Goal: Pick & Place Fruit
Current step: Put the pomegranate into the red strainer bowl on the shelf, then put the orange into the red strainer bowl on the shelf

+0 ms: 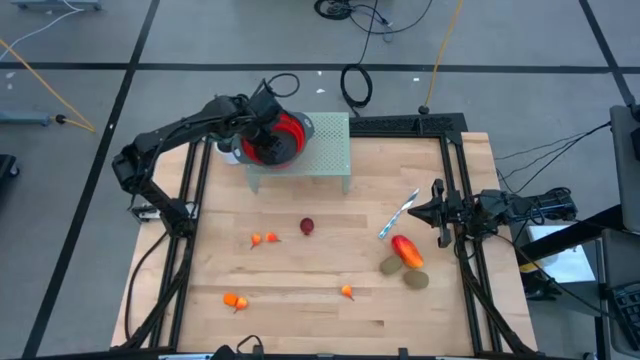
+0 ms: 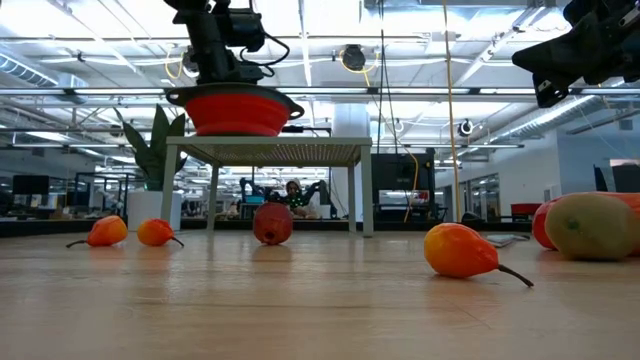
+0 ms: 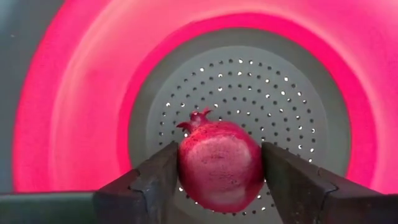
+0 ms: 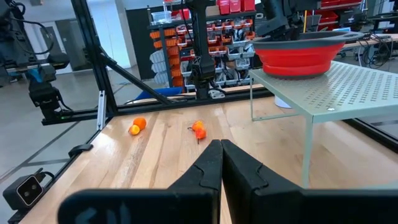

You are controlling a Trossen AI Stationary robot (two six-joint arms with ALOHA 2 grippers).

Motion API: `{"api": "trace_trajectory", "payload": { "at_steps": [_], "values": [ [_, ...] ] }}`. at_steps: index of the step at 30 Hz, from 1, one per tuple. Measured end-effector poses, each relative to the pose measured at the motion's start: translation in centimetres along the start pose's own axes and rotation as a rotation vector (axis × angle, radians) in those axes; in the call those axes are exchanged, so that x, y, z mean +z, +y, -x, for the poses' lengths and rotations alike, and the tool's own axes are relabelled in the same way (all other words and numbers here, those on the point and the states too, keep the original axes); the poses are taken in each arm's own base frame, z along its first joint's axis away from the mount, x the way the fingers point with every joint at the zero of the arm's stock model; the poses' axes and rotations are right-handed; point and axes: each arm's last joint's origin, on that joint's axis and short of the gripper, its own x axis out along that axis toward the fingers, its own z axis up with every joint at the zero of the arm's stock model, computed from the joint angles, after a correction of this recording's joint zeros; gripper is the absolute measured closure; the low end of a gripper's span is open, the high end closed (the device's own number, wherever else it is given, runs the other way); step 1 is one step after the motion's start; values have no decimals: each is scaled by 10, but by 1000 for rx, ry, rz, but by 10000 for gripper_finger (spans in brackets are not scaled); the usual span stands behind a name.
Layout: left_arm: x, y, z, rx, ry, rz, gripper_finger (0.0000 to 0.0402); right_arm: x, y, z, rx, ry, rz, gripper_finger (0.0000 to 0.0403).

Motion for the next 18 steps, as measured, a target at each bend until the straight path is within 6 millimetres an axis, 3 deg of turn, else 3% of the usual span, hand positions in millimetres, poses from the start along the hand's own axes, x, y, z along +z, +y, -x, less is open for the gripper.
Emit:
{"api": "trace_trajectory", "payload": {
  "at_steps": [11, 18],
  "values": [
    [1, 0, 4, -7, -28, 9, 104, 0, 0, 0, 0, 0, 0, 403],
    [13, -2, 38, -34, -133, 10, 104, 0, 0, 0, 0, 0, 0, 403]
  ]
}}
